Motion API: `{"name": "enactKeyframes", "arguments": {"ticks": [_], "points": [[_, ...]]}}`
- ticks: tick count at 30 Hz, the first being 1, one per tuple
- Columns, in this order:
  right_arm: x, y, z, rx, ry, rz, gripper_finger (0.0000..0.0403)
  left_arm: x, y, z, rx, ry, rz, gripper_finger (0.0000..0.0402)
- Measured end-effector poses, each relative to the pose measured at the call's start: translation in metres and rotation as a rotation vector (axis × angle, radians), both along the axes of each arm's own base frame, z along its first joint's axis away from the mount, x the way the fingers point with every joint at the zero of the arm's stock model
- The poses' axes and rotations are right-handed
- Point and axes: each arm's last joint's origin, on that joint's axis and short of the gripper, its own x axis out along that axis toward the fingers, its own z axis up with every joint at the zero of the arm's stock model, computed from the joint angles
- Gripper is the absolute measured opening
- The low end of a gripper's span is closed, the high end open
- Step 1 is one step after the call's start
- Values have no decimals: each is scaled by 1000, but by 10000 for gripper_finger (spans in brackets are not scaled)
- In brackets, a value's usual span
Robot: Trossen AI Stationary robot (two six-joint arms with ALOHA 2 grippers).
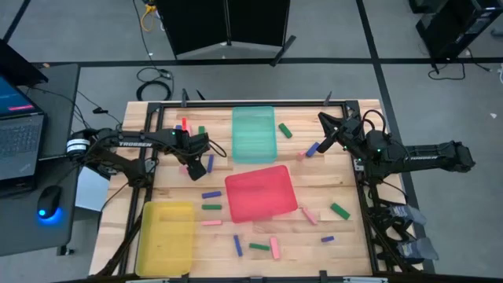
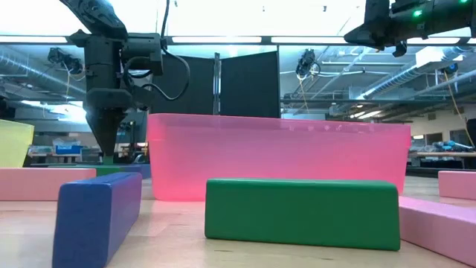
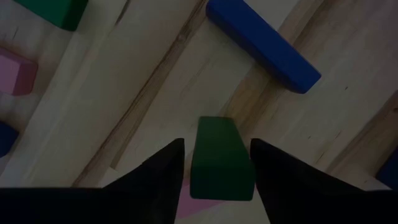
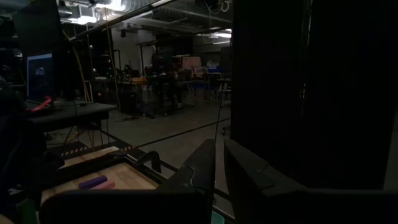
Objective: Sort blocks
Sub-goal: Put the green block into the green bin
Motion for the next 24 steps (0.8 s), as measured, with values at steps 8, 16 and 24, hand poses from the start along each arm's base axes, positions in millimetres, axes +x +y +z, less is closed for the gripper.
{"name": "enactKeyframes", "arguments": {"ticks": [8, 16, 24], "points": [[0, 0, 0, 0, 0, 0, 46, 0, 0, 0, 1, -4, 0, 130], [0, 0, 0, 0, 0, 0, 46, 0, 0, 0, -1, -6, 0, 112], [0, 0, 0, 0, 1, 0, 46, 10, 2, 13, 10, -73, 9, 112]]}}
